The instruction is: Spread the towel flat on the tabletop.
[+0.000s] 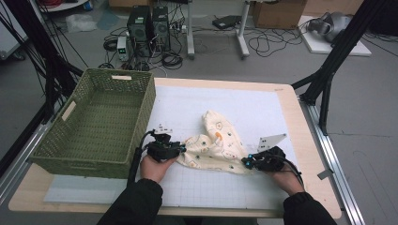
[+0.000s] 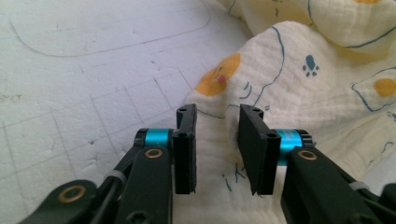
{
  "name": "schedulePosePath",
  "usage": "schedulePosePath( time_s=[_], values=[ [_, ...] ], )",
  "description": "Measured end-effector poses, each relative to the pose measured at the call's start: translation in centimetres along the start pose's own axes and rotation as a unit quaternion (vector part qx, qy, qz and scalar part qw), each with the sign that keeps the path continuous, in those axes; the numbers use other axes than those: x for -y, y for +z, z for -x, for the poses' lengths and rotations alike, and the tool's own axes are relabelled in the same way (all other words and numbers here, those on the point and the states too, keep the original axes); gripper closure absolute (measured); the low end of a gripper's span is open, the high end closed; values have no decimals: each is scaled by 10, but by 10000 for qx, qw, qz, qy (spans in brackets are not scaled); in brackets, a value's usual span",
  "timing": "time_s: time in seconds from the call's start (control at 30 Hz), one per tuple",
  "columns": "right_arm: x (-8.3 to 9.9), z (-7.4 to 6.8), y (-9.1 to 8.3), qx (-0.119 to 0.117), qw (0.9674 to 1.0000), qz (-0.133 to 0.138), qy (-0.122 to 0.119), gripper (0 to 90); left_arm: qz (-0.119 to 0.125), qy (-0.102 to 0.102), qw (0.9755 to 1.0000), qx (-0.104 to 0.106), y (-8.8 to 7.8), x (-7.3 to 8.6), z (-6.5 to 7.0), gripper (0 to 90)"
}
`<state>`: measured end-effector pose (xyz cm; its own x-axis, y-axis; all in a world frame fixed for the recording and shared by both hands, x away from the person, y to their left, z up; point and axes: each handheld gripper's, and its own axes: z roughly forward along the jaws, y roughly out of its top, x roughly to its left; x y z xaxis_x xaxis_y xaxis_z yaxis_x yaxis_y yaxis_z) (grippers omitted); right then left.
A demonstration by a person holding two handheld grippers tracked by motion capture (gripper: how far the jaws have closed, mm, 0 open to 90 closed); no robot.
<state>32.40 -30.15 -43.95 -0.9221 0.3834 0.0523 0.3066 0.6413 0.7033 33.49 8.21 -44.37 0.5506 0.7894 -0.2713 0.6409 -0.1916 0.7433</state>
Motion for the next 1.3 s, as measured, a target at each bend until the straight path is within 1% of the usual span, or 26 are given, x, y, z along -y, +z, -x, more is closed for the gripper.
schedulePosePath(
  time_s=[0.07,0.13,0.2,0.3,0.37,0.43,0.5,0.57,0.63,0.7,0.8,0.87,0.97,1.0,1.07,1.1,1.17,1.27,1.3],
  values=[
    [5,-3,-6,-41,10000,-41,5,891,-58,31,10000,-37,1,1,1,733],
    [11,-7,-12,-34,9999,-95,-19,892,-37,32,10000,1,0,1,1,728],
    [17,-10,-18,-50,9999,-113,11,891,-19,-8,10000,-38,0,1,1,705],
    [23,-14,-25,-101,9998,-140,24,891,-61,9,10000,-68,0,1,1,726],
    [27,-16,-29,-129,9998,-166,12,891,-96,70,9999,-79,0,1,2,767],
    [30,-18,-31,-176,9997,-168,63,891,-159,147,9997,-83,0,2,3,819],
    [30,-19,-31,-187,9997,-171,32,890,-204,219,9995,-107,1,3,4,879],
    [27,-18,-31,-190,9998,-106,29,875,-218,221,9995,-91,1,3,5,894],
    [23,-16,-32,-209,9997,29,84,827,-269,292,9991,-125,-1,4,6,896],
    [18,-13,-31,-152,9997,150,99,784,-305,306,9990,-120,-3,5,8,897],
    [10,-6,-30,-74,9993,318,173,756,-330,344,9988,-114,-7,8,10,897],
    [7,0,-28,0,9988,398,279,732,-353,389,9986,-101,-10,11,12,898],
    [3,9,-25,109,9980,468,401,711,-372,383,9986,-48,-15,16,14,898],
    [2,11,-23,108,9979,472,441,703,-385,402,9984,-20,-17,17,15,898],
    [-2,17,-18,204,9973,464,522,668,-391,421,9983,44,-20,19,17,898],
    [-3,19,-15,216,9970,480,572,660,-364,443,9983,77,-22,18,18,898],
    [-6,23,-8,305,9968,400,619,643,-232,467,9985,194,-24,15,19,894],
    [-7,29,1,395,9967,291,654,650,-76,391,9988,301,-22,6,17,778],
    [-7,30,4,406,9966,233,680,663,-25,357,9986,378,-20,2,16,744]
  ],
)
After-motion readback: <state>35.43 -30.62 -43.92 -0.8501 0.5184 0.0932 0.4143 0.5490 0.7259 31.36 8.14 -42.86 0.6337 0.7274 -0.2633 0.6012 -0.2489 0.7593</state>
